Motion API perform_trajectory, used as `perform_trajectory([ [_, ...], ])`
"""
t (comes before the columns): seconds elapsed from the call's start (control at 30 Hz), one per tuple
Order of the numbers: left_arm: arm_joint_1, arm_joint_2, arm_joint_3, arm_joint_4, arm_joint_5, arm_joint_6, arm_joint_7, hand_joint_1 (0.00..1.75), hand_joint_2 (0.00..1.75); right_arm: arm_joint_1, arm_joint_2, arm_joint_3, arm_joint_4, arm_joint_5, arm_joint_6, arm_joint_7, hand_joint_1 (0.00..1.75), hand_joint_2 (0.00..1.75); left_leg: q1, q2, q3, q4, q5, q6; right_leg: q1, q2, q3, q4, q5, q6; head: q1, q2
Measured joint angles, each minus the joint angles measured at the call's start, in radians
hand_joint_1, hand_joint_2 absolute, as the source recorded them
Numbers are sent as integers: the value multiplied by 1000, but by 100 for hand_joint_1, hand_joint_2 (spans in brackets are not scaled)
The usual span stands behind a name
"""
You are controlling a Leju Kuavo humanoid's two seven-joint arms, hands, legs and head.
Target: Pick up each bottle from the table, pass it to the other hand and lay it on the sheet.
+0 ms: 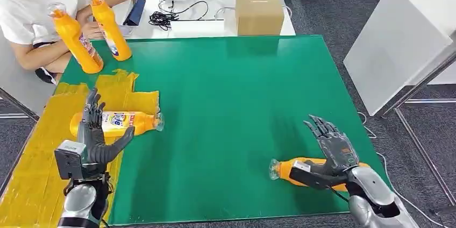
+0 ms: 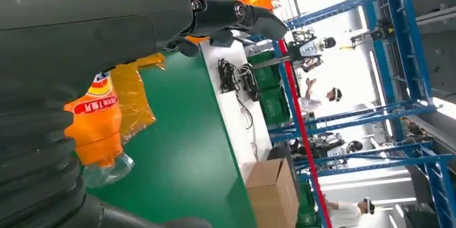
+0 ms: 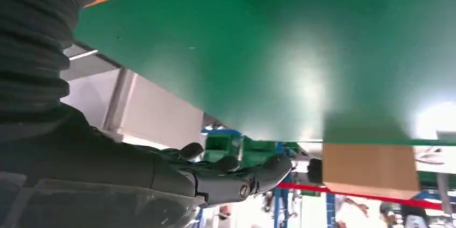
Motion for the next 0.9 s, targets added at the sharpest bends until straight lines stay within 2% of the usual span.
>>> perform_trajectory([
  [0.07,-1,0,-4,0,1,0,0,0,175,6,2,0,0,-15,-41,-20,0,175,0,0,0,0,0,0,0,0,0,0,0,0,0,0],
  [0.1,0,0,-6,0,2,0,0,0,175,13,13,-3,-5,-12,-96,-34,0,175,0,0,0,0,0,0,0,0,1,0,0,0,0,0],
  [0.23,9,-2,-8,-1,2,3,0,0,175,51,125,-25,-70,-15,-356,-107,0,175,0,2,-1,0,0,0,1,1,-1,0,0,0,-2,0],
  [0.33,12,-7,-11,-1,3,12,-2,0,175,72,197,-30,-173,-33,-466,-150,0,175,2,1,-1,-1,0,0,3,1,-1,0,-1,-1,-1,0],
  [0.6,14,-8,-15,-1,7,25,-4,0,175,121,257,-29,-309,-26,-494,-176,0,175,2,1,-2,-1,0,-1,3,1,-1,0,-1,-1,0,0],
  [0.83,16,-8,-14,-1,9,27,-4,0,175,139,259,-29,-323,-40,-454,-173,0,175,1,1,-2,-1,0,-1,1,1,-1,0,-1,-1,0,0],
  [0.9,17,-8,-14,-1,10,27,-4,0,175,141,257,-29,-323,-28,-404,-155,0,175,1,1,-2,-1,0,-1,1,1,-1,0,-1,-1,-1,0],
])
